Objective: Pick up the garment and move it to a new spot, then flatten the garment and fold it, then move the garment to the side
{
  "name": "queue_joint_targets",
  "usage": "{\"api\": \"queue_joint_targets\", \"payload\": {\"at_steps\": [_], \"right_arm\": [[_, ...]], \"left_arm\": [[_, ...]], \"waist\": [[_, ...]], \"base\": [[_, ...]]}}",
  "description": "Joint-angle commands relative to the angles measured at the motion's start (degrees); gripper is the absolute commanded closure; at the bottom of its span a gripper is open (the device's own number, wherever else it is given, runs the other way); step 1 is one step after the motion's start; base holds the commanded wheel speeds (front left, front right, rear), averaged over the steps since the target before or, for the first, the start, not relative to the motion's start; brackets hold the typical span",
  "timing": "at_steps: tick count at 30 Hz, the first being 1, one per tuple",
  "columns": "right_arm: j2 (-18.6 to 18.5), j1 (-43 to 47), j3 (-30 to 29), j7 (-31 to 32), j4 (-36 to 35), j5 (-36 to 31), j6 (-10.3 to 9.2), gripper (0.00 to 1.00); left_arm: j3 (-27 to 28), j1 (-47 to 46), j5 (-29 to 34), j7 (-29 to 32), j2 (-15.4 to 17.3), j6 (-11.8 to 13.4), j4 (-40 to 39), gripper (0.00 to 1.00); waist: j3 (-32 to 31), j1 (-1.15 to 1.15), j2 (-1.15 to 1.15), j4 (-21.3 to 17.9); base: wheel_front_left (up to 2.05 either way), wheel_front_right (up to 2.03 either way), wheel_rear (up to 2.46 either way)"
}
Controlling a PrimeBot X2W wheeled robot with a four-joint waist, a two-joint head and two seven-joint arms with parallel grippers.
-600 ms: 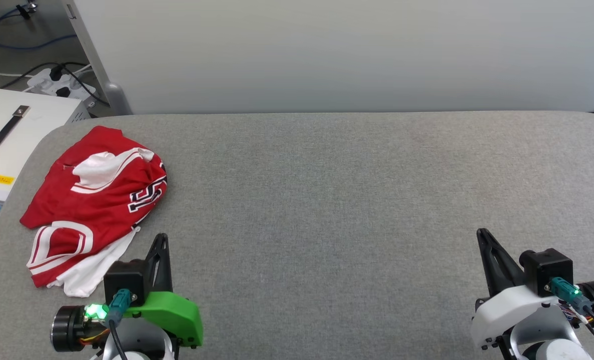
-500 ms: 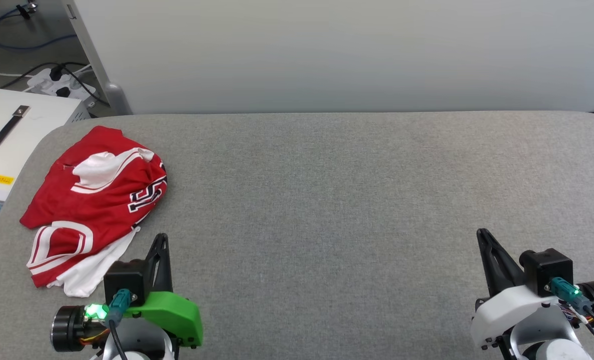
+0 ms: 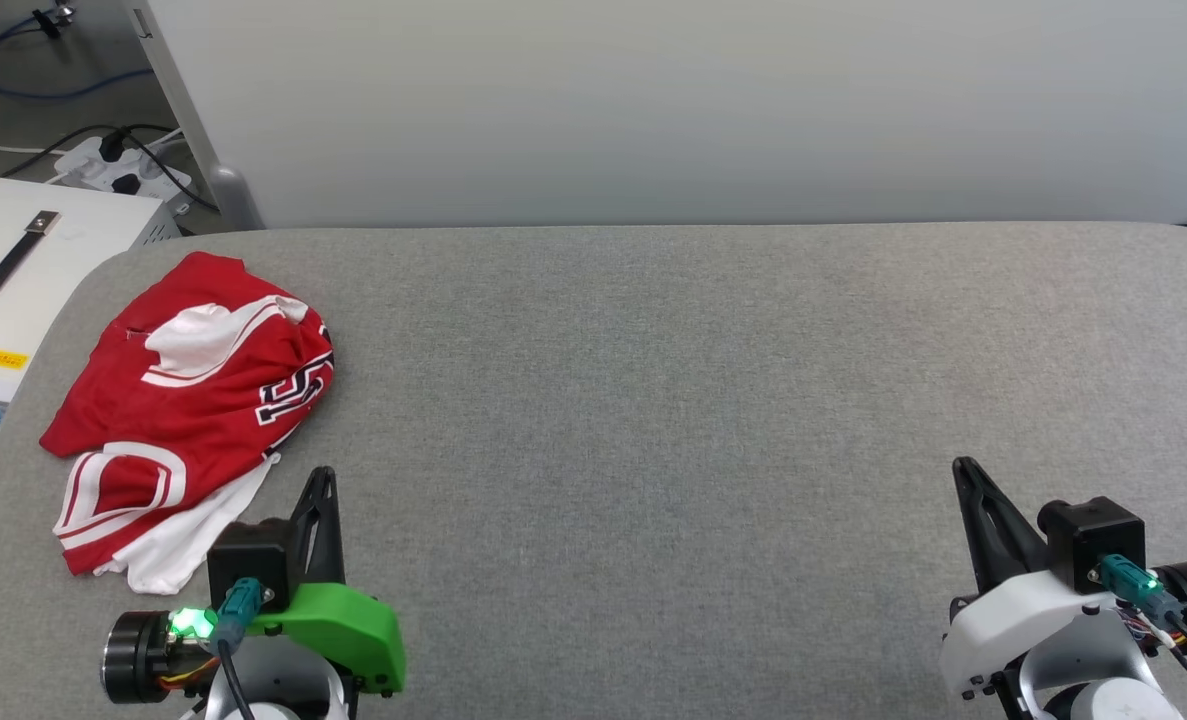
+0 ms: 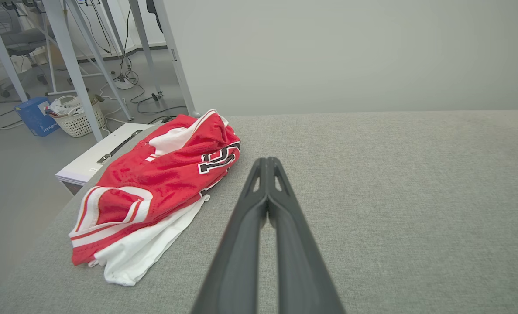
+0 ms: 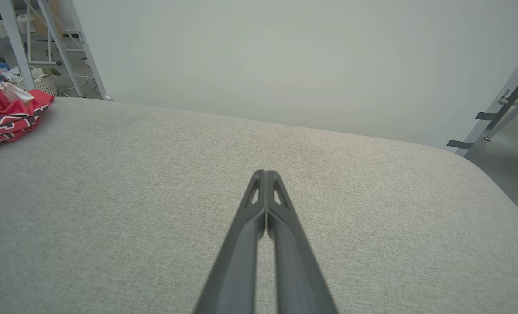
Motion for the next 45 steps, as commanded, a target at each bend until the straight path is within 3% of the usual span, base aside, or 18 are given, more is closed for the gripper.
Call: {"api": "queue_joint_targets", "payload": {"at_steps": [1,2,3,45], "right_arm": [[0.1,-0.9,0.1,0.2,-0.2,-0.6,-0.05,1.00],[0.1,-0.9,0.1,0.2,-0.2,-0.6,-0.05,1.00],[0.1,-0.9,0.1,0.2,-0.2,-0.6,-0.05,0.00],[0.0,1.0,-3.0,-4.5,-4.3,6.3,-0.02,0.00]], "left_arm": [[0.0,-1.0,0.5,0.0,-0.2,-0.2,-0.1,1.00],[0.0,-1.0,0.5,0.0,-0.2,-0.2,-0.1,1.00],[0.0,-1.0,0.5,0.0,-0.2,-0.2,-0.1,0.00],[-1.0,-0.2,-3.2,-4.5,-0.1,0.3,-0.7,0.00]], "waist": [[0.0,0.00,0.00,0.0],[0.0,0.00,0.00,0.0],[0.0,0.00,0.00,0.0],[0.0,0.00,0.00,0.0]], "base": [[0.00,0.00,0.00],[0.00,0.00,0.00],[0.00,0.00,0.00],[0.00,0.00,0.00]]}}
